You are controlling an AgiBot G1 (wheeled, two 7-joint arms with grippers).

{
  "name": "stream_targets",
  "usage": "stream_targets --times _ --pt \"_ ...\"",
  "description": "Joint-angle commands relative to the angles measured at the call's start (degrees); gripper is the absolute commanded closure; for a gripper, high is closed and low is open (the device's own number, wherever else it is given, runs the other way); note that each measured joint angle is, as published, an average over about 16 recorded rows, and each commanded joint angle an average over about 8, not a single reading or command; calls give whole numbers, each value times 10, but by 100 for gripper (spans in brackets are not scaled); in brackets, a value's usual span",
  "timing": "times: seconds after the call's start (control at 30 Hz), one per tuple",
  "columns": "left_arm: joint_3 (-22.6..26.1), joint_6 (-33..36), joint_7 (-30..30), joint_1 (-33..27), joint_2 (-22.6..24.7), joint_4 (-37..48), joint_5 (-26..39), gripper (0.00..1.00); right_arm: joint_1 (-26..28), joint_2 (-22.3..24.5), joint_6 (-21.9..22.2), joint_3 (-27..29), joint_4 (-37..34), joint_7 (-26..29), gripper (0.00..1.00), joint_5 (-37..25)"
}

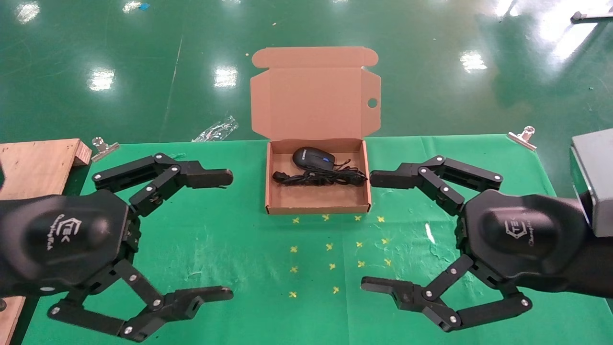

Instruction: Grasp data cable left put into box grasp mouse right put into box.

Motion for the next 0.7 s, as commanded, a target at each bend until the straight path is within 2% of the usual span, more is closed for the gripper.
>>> stream_targets --times 0.03,0.7 --pt "-7 6 4 5 -4 -4 -12 0 0 0 0 0 0 0 0 0" --pt "7 -6 -4 -5 4 4 13 0 0 0 0 0 0 0 0 0"
